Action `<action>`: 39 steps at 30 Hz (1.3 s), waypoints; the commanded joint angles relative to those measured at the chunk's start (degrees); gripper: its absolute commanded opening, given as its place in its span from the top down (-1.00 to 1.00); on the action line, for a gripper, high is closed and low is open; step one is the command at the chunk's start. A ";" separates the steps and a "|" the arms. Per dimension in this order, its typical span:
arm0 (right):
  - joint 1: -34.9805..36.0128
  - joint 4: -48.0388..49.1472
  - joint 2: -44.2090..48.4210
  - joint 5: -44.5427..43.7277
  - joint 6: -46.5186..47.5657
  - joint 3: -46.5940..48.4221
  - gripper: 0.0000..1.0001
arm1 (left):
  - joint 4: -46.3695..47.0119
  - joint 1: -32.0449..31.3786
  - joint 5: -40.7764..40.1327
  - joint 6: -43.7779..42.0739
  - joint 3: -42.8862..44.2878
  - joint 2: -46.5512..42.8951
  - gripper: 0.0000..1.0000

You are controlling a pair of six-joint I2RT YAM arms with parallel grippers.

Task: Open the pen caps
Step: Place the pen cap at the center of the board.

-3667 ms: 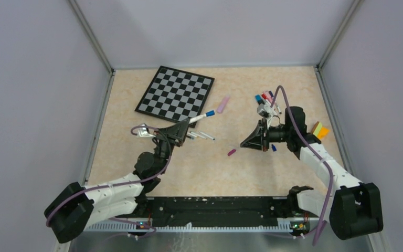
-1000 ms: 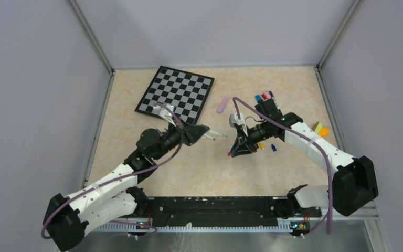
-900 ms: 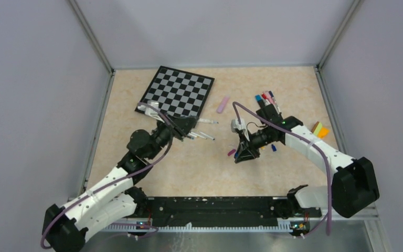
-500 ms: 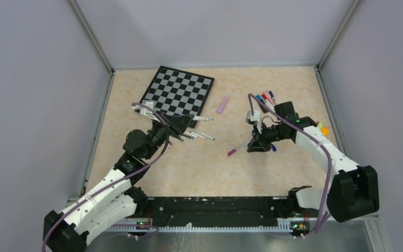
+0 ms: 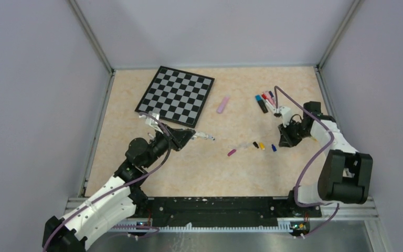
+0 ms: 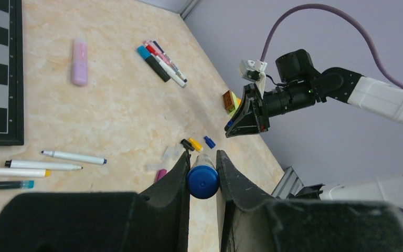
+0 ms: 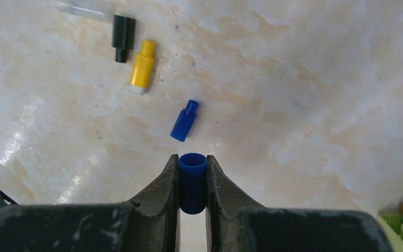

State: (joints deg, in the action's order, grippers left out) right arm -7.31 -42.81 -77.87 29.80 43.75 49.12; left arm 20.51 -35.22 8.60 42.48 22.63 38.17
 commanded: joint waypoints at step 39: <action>-1.74 -2.75 -0.37 3.55 -4.30 7.94 0.03 | 0.57 0.32 3.55 3.88 -1.51 3.41 1.00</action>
State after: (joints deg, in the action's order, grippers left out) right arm -8.69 -45.52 -83.57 27.42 39.90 55.33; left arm 19.66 -35.22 9.93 44.91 18.63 38.06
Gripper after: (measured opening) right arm 0.479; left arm 0.239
